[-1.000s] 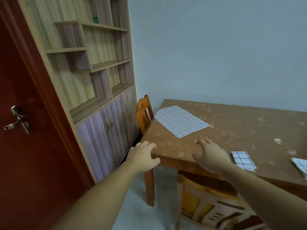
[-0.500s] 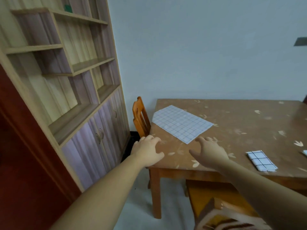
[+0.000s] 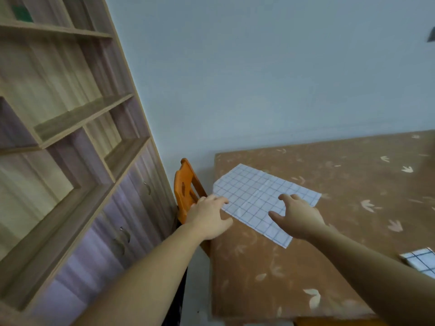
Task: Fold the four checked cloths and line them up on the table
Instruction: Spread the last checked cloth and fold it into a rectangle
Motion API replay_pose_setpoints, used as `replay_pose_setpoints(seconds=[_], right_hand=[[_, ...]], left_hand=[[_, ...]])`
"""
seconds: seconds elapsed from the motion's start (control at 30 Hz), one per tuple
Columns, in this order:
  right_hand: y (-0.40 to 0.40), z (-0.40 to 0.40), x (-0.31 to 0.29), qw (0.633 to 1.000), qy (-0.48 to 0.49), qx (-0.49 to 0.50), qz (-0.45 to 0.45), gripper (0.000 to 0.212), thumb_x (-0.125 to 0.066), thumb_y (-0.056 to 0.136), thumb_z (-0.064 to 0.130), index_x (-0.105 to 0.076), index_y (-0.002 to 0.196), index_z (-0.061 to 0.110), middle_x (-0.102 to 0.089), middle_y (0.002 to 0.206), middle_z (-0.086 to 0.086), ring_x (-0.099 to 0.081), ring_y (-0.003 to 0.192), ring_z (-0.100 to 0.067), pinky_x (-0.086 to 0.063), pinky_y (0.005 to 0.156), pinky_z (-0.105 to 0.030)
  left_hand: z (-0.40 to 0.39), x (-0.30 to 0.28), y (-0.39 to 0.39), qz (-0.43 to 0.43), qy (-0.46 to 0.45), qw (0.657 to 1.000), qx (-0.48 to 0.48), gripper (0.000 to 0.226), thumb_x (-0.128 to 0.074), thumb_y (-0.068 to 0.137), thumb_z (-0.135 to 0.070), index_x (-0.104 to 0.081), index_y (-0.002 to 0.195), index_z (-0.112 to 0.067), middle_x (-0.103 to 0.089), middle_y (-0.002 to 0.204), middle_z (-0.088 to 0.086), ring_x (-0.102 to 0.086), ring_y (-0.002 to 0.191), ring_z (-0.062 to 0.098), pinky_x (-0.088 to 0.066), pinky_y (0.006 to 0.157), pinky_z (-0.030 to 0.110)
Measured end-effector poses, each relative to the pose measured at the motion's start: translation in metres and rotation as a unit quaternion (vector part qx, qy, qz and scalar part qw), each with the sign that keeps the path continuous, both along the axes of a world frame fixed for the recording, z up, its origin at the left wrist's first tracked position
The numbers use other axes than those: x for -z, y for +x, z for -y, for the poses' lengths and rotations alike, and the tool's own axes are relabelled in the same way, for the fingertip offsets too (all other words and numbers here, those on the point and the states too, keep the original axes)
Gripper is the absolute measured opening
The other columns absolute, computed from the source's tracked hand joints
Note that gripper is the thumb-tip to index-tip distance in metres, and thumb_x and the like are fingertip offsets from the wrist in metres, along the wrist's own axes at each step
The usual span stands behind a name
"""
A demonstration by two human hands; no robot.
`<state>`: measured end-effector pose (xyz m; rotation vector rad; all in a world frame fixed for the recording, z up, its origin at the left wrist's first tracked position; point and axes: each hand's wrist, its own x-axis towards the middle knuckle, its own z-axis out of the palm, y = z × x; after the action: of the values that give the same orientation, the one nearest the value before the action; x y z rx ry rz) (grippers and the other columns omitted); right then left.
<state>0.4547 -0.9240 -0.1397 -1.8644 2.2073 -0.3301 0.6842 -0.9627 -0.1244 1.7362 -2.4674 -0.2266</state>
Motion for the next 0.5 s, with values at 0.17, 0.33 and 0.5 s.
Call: replay_pose_setpoints(seconds=[0.17, 0.33, 0.5], right_hand=[[0.004, 0.059, 0.015, 0.999, 0.008, 0.044, -0.011, 0.068, -0.045, 0.089, 0.062, -0.034, 0.143, 0.021, -0.042, 0.145, -0.001, -0.054, 0.117, -0.021, -0.046, 0.097, -0.046], [0.015, 0.113, 0.031, 0.992, 0.027, 0.121, -0.023, 0.068, -0.045, 0.09, 0.061, -0.032, 0.145, 0.022, -0.039, 0.148, -0.002, -0.053, 0.12, -0.022, -0.042, 0.1, -0.044], [0.014, 0.145, 0.047, 0.981, 0.053, 0.184, -0.035, 0.069, -0.046, 0.09, 0.062, -0.034, 0.144, 0.022, -0.042, 0.145, -0.001, -0.05, 0.123, -0.023, -0.042, 0.1, -0.043]], left_hand=[[0.085, 0.021, -0.002, -0.004, 0.007, 0.999, 0.047, 0.059, -0.054, 0.083, -0.056, -0.045, 0.137, -0.035, -0.048, 0.139, -0.008, -0.044, 0.126, 0.019, -0.043, 0.102, 0.043], [0.18, 0.048, 0.0, 0.002, 0.031, 0.992, 0.124, 0.058, -0.053, 0.085, -0.055, -0.043, 0.138, -0.033, -0.046, 0.141, -0.006, -0.042, 0.129, 0.019, -0.041, 0.103, 0.039], [0.25, 0.068, -0.01, 0.021, 0.069, 0.983, 0.17, 0.058, -0.05, 0.086, -0.054, -0.041, 0.139, -0.033, -0.044, 0.141, -0.007, -0.042, 0.128, 0.019, -0.042, 0.1, 0.04]])
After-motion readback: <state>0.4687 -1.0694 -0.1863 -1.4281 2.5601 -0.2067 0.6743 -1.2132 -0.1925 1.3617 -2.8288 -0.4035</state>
